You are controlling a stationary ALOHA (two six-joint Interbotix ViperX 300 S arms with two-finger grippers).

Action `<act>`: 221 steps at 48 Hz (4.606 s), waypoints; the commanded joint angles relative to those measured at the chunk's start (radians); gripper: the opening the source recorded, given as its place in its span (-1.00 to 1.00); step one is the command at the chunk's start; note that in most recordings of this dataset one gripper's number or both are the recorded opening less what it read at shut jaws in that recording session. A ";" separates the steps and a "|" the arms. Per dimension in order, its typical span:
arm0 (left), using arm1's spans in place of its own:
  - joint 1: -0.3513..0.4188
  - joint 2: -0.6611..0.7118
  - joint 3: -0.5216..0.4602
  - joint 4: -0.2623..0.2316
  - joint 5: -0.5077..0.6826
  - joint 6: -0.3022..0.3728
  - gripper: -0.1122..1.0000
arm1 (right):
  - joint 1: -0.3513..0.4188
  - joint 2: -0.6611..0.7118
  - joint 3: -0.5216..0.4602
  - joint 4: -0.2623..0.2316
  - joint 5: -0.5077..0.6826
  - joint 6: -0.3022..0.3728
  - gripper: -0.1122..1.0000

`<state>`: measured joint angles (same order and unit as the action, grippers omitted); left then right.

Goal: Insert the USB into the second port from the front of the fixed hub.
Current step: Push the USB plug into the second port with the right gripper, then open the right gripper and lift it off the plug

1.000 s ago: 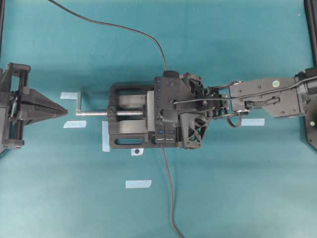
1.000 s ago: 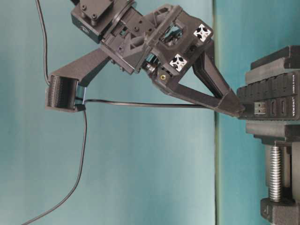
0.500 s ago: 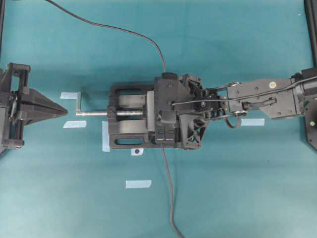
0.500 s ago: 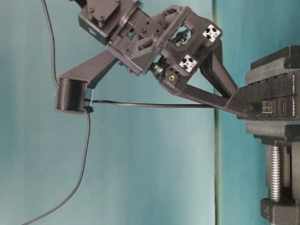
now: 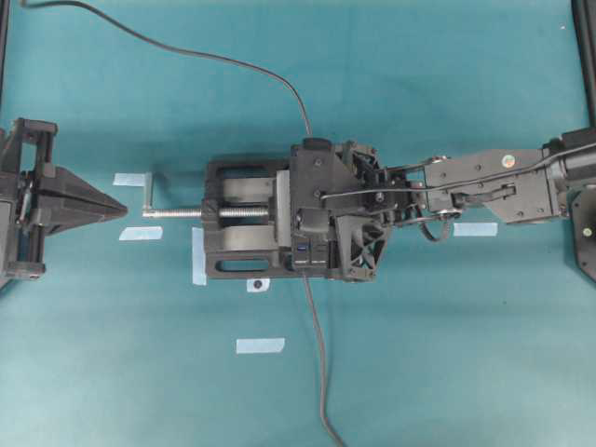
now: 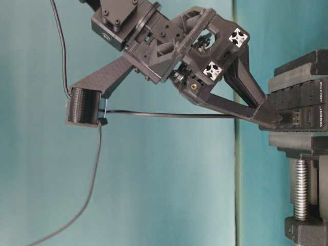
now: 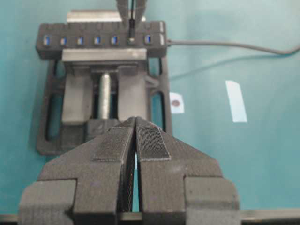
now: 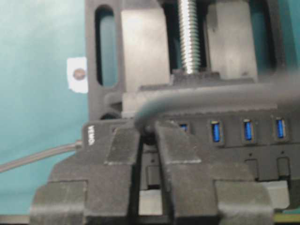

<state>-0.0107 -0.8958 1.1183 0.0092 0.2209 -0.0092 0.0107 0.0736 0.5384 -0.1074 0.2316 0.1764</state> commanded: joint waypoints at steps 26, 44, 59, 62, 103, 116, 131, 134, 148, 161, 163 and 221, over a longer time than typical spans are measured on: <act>0.002 -0.023 -0.002 0.002 -0.009 -0.002 -0.80 | 0.008 0.008 -0.009 0.002 -0.003 0.011 -0.66; 0.000 -0.023 -0.002 0.002 -0.009 -0.002 -0.80 | 0.020 0.049 -0.008 0.021 0.003 0.011 -0.66; 0.002 -0.023 0.000 0.002 -0.009 -0.002 -0.80 | 0.020 0.051 0.006 0.029 0.028 0.012 -0.66; 0.000 -0.025 0.000 0.002 -0.009 -0.002 -0.80 | 0.020 0.051 0.009 0.032 0.032 0.012 -0.66; 0.002 -0.023 0.002 0.002 -0.009 -0.003 -0.80 | 0.025 0.063 0.020 0.032 0.040 0.012 -0.66; 0.002 -0.025 -0.002 0.002 -0.011 -0.003 -0.80 | 0.023 0.034 0.009 0.032 0.006 0.011 -0.67; 0.002 -0.025 -0.003 0.002 -0.011 -0.003 -0.80 | 0.025 -0.003 0.009 0.032 0.000 0.012 -0.15; 0.002 -0.025 -0.003 0.002 -0.011 -0.003 -0.80 | 0.023 -0.009 0.006 0.034 0.002 0.015 0.13; 0.002 -0.041 -0.002 0.002 -0.011 -0.003 -0.80 | 0.021 -0.015 0.005 0.046 -0.003 0.072 0.72; 0.002 -0.044 0.000 0.003 -0.011 -0.003 -0.80 | 0.012 -0.014 0.008 0.043 -0.005 0.067 0.71; 0.002 -0.044 0.000 0.002 -0.009 -0.003 -0.80 | 0.009 -0.014 0.008 0.041 -0.005 0.066 0.71; 0.002 -0.048 -0.008 0.002 -0.011 0.002 -0.80 | -0.003 -0.382 0.218 0.028 -0.005 0.061 0.71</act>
<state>-0.0107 -0.9465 1.1305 0.0092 0.2194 -0.0092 0.0061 -0.2684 0.7547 -0.0782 0.2332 0.2378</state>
